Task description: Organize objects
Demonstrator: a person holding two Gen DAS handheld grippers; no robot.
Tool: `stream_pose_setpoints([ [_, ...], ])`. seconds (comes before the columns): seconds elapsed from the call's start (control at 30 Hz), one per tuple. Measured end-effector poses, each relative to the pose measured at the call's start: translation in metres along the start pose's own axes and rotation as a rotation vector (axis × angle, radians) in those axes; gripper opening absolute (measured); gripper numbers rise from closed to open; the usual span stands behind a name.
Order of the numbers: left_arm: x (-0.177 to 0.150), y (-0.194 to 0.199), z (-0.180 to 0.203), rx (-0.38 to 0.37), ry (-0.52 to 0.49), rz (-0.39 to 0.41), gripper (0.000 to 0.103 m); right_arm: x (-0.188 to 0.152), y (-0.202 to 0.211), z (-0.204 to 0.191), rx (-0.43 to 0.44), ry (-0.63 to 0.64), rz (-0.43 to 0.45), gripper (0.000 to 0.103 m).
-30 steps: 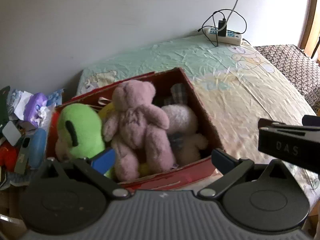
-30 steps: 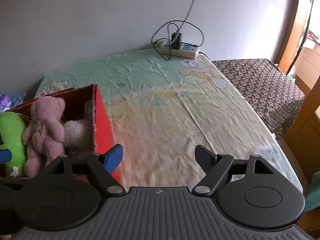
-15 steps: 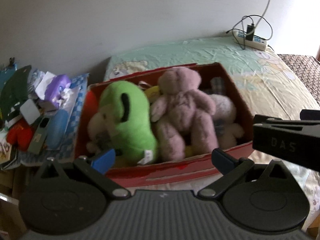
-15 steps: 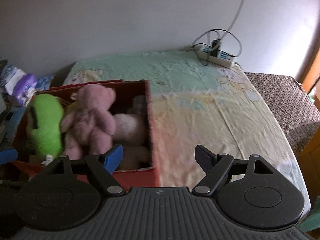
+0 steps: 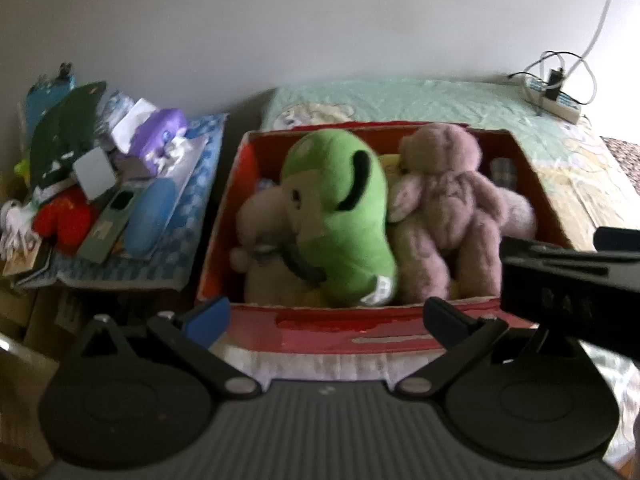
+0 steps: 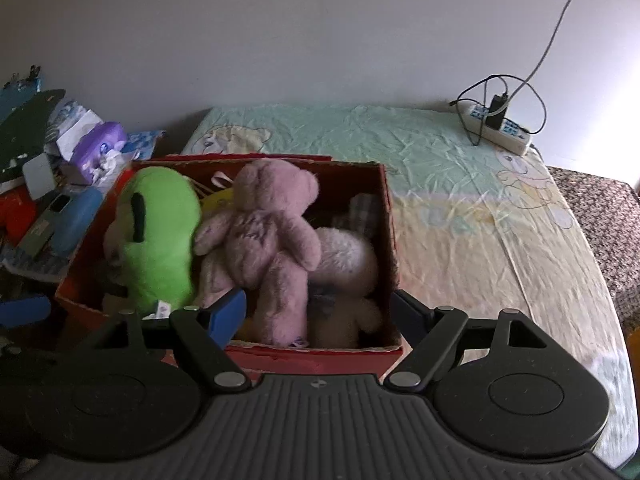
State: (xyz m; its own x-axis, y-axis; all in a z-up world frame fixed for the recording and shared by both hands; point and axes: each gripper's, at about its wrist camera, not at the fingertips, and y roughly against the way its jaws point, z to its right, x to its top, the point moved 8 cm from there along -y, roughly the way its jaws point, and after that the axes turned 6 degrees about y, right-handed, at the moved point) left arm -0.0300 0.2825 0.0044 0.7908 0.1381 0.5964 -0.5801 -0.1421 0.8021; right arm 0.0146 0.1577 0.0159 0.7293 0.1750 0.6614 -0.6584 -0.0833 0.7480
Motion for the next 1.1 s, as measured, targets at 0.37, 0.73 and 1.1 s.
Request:
stream_pose_setpoints([
  [0.37, -0.002, -0.006, 0.005, -0.002, -0.011, -0.039, 0.102, -0.009, 0.002, 0.015, 0.001, -0.046, -0.02, 0.081],
  [0.73, -0.013, 0.007, 0.015, -0.052, -0.068, -0.086, 0.102, -0.019, 0.011, 0.015, 0.037, -0.05, -0.053, 0.081],
  [1.1, -0.008, 0.009, 0.014, -0.005, -0.055, -0.067, 0.102, -0.008, 0.008, 0.016, 0.048, -0.035, -0.031, 0.081],
])
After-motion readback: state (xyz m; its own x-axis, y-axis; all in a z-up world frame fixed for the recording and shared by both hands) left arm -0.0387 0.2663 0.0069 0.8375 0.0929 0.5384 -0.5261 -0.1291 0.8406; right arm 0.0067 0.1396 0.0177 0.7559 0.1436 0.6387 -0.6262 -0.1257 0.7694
